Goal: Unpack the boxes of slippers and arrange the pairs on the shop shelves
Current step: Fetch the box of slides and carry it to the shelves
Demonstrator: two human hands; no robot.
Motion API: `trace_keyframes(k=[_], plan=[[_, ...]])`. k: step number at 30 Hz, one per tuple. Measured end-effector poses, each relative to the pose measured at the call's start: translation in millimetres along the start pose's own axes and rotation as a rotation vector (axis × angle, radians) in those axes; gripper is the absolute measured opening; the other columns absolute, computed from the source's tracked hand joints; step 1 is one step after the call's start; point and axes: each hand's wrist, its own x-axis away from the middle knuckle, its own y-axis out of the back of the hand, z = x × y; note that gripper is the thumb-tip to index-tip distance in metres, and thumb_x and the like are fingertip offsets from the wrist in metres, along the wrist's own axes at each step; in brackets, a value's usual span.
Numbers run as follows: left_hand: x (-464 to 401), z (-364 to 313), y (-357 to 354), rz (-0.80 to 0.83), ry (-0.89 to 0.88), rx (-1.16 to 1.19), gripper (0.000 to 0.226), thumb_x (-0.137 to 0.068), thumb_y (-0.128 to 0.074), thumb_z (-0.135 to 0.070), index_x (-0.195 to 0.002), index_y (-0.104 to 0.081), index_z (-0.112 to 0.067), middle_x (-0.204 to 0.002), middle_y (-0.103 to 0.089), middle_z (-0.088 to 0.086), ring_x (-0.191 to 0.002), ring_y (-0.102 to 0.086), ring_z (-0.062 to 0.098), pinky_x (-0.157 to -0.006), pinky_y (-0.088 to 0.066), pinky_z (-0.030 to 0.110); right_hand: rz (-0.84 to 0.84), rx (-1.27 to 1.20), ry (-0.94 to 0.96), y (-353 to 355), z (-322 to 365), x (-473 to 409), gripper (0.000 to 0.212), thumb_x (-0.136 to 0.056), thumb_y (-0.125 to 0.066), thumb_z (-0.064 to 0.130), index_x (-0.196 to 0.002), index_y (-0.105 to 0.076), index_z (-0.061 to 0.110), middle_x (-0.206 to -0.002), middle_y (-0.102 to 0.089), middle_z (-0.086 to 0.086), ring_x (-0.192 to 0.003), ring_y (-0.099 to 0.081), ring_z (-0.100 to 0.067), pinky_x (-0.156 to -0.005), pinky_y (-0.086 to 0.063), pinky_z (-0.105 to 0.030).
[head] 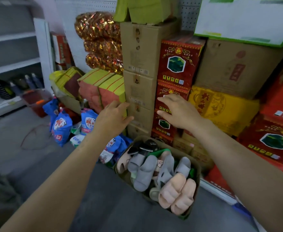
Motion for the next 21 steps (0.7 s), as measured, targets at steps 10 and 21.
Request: trace_keyframes(k=[10, 21], plan=[[-78.3, 19.0, -67.8, -0.013, 0.127, -0.005, 0.054, -0.095, -0.063, -0.038, -0.144, -0.05, -0.018, -0.128, -0.054, 0.011, -0.116, -0.053, 0.036, -0.09, -0.05, 0.049, 0.088, -0.037, 0.117, -56.2, -63.5, -98.5, 0.057, -0.102, -0.047, 0.05, -0.154, -0.036, 0.028, -0.157, -0.037, -0.001, -0.144, -0.032, -0.023, -0.111, -0.035, -0.04], [-102.9, 51.9, -186.9, 0.115, 0.506, 0.174, 0.052, -0.092, -0.069, -0.031, -0.138, -0.056, -0.011, -0.132, -0.055, 0.018, -0.119, -0.055, 0.039, -0.094, -0.044, 0.046, 0.4, -0.052, 0.157, -166.7, -147.2, -176.4, 0.055, -0.103, -0.048, 0.048, -0.152, -0.042, 0.024, -0.154, -0.041, -0.004, -0.141, -0.039, -0.025, -0.106, -0.039, -0.038]])
